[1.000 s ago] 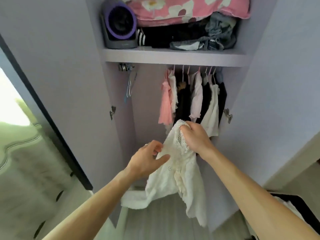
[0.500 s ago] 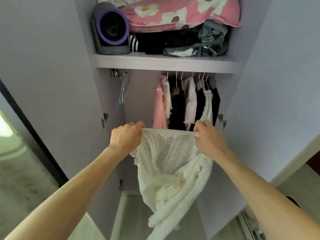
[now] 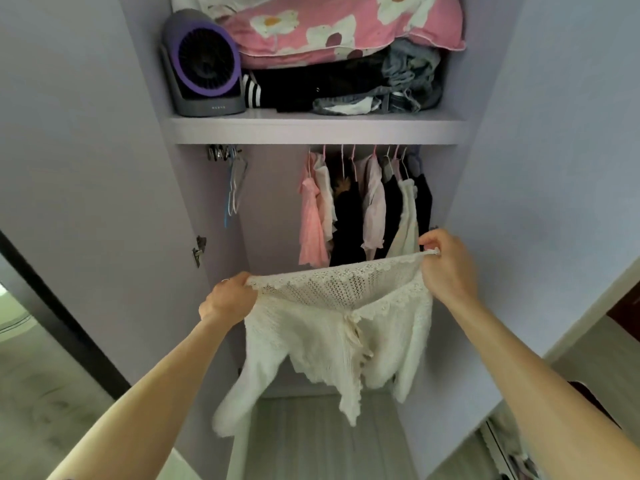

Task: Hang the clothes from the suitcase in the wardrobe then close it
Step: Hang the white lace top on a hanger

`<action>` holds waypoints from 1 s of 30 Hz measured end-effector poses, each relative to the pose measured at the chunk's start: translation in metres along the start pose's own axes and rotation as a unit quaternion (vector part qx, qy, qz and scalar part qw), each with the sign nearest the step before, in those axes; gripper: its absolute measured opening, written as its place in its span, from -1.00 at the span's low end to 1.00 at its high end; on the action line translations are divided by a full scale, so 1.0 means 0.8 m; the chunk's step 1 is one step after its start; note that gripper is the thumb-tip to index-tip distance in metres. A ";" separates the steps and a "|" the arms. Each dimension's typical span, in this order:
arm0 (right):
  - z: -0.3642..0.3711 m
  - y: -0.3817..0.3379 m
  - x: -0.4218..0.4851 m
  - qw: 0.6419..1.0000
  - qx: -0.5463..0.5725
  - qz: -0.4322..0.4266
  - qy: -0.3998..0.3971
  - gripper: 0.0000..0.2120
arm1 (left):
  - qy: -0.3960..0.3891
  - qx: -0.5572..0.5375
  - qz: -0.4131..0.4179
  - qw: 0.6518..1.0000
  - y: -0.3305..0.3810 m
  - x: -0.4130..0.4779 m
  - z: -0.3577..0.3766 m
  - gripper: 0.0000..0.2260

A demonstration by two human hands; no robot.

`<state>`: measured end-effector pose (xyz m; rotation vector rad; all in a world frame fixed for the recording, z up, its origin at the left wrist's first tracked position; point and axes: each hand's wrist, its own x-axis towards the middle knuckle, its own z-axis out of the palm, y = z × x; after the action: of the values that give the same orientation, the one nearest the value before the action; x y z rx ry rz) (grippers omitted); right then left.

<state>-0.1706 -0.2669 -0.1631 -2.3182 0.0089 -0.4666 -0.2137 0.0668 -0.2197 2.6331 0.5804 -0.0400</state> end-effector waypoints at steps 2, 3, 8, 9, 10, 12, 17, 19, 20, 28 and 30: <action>-0.002 0.008 -0.002 0.999 -0.010 0.014 -0.032 -0.61 | -0.017 -0.056 0.010 0.998 0.008 0.005 -0.005 -0.69; -0.001 0.011 -0.004 0.998 -0.003 0.020 -0.060 -0.64 | -0.018 -0.082 0.007 0.996 0.013 0.010 -0.010 -0.72; 0.004 0.037 -0.008 0.992 0.023 0.046 -0.114 -0.77 | 0.037 -0.232 0.033 0.971 0.046 0.019 -0.055 -0.69; 0.002 0.042 -0.008 0.993 0.008 0.041 -0.109 -0.75 | 0.036 -0.232 0.050 0.971 0.046 0.019 -0.066 -0.68; 0.000 0.045 -0.011 0.994 -0.004 0.037 -0.105 -0.71 | 0.028 -0.222 0.069 0.972 0.042 0.021 -0.072 -0.67; -0.003 0.047 -0.015 0.991 0.006 0.039 -0.129 -0.59 | -0.002 -0.227 0.081 0.971 0.036 0.025 -0.084 -0.67; 0.001 0.033 -0.010 0.933 0.162 0.060 -0.315 -0.28 | -0.120 -0.354 0.044 0.926 0.034 0.027 -0.094 -0.83; 0.001 0.031 -0.003 0.911 0.171 0.054 -0.370 -0.44 | -0.165 -0.411 0.001 0.897 0.023 0.026 -0.098 -0.70; 0.003 0.030 -0.001 0.919 0.146 0.041 -0.363 -0.53 | -0.174 -0.441 -0.013 0.880 0.013 0.028 -0.101 -0.63; 0.013 0.010 -0.011 0.945 0.132 0.044 -0.298 -0.56 | -0.247 -0.480 -0.004 0.841 -0.008 0.006 -0.118 -0.68; 0.023 0.006 -0.009 0.950 0.145 0.040 -0.275 -0.29 | -0.312 -0.436 0.011 0.844 -0.018 0.000 -0.122 -0.62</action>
<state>-0.1703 -0.2564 -0.1805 -2.0727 -0.2193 0.2187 -0.2257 0.1200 -0.1376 1.5916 0.2346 -0.4866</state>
